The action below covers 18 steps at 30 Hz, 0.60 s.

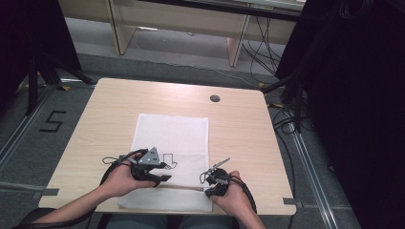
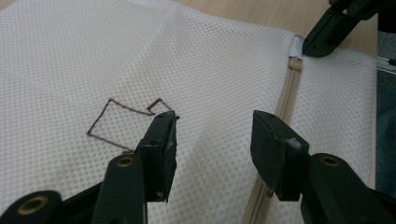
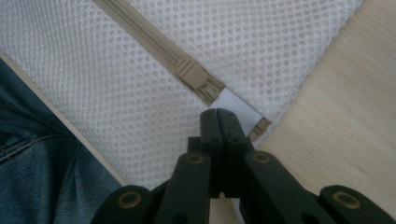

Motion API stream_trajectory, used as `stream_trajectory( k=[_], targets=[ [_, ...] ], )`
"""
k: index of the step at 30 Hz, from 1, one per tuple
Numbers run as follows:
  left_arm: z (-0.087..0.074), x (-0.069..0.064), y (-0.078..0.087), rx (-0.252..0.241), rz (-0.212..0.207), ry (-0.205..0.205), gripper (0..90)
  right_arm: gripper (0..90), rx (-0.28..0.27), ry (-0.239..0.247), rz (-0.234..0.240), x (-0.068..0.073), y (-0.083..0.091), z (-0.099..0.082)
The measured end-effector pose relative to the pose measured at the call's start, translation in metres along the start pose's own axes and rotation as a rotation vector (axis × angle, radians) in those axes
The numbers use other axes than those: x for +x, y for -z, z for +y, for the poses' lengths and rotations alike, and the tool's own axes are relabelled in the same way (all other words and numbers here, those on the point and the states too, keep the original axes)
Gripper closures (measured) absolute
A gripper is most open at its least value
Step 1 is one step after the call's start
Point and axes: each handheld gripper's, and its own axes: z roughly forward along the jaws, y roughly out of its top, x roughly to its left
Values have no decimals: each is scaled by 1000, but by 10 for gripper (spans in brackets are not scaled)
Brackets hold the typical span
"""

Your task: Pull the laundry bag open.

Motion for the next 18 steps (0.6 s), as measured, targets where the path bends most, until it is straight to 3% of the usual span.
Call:
stream_trajectory(
  k=[1,3,4,7,9,10,11,13,15,18],
  targets=[
    [3,-1,-2,10,-12,-19,507,900,4,-14,4,0,0,0],
    [6,-5,-6,10,-29,-13,516,898,-20,-2,28,-5,2,1],
    [8,-7,-7,12,-40,-21,520,899,-27,-43,27,-6,6,2],
    [11,-10,-11,12,-56,-29,530,900,-84,-38,15,-11,11,4],
    [16,-13,-16,14,-75,-38,547,900,-118,-69,3,-14,14,8],
    [17,-16,-18,14,-82,-29,555,900,-95,-121,20,-10,15,9],
    [17,-16,-18,14,-82,-29,569,900,-95,-121,20,-10,15,9],
    [20,-20,-23,23,-97,-41,582,900,-105,-67,24,-14,9,11],
    [22,-25,-28,32,-118,-49,614,900,-83,-61,35,-15,4,12],
    [25,-30,-34,45,-136,-66,640,900,-65,-91,37,-16,2,11]
  ],
)
